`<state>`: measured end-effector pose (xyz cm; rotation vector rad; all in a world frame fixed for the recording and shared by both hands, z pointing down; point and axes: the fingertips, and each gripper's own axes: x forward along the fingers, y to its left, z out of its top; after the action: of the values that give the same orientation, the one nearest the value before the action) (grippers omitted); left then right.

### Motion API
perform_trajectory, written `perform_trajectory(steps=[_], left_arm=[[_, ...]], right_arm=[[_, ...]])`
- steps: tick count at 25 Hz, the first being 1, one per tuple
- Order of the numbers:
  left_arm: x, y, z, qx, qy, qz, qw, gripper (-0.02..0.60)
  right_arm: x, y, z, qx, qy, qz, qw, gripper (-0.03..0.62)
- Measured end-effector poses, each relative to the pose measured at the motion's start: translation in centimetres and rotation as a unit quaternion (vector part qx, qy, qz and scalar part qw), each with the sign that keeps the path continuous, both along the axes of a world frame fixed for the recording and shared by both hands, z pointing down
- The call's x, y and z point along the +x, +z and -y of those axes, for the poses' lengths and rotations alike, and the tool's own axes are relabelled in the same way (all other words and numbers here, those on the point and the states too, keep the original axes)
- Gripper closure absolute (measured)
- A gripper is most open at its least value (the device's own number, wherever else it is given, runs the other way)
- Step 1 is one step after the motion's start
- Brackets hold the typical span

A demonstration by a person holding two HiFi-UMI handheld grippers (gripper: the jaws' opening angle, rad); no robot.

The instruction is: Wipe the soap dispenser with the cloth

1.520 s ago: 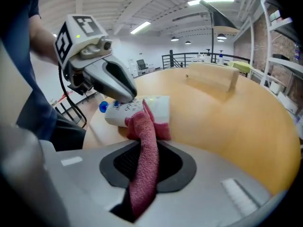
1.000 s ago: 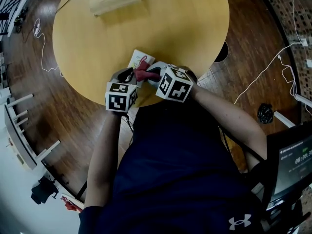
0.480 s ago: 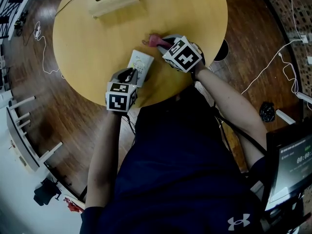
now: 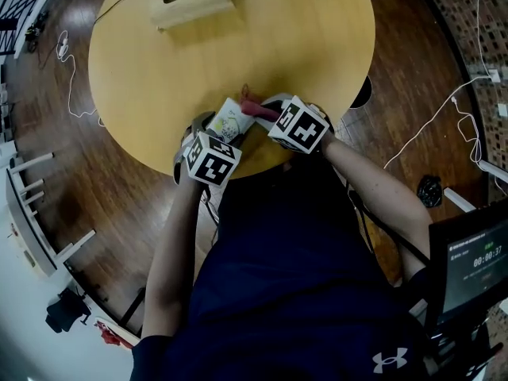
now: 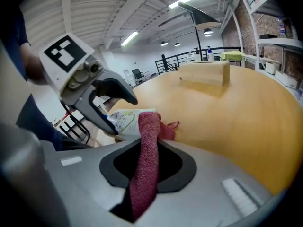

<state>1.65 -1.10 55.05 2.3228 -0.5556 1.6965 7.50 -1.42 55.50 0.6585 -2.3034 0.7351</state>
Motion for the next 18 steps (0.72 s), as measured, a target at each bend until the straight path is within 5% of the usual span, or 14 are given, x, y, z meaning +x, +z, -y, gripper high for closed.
perform_trajectory(steps=[3,7,13,18], left_arm=[[-0.4,1.3,-1.6,-0.039,0.026,0.027,0.9985,0.234],[-1.0,1.5,-1.9,-0.041,0.039,0.029,0.9980,0.227],[-0.8,1.9,-1.9,-0.058,0.044,0.015,0.9972,0.227],[-0.5,1.8,-2.1,-0.060,0.042,0.016,0.9972,0.225]], right_arm=[[-0.6,-0.5,-3.3,-0.006,-0.018,0.012,1.000,0.517],[-1.2,-1.1,-4.5,0.015,-0.057,-0.003,0.998,0.517],[-1.8,-0.6,0.5,0.071,-0.095,-0.059,0.991,0.517],[-2.6,-0.3,1.6,0.073,-0.110,-0.061,0.989,0.517]])
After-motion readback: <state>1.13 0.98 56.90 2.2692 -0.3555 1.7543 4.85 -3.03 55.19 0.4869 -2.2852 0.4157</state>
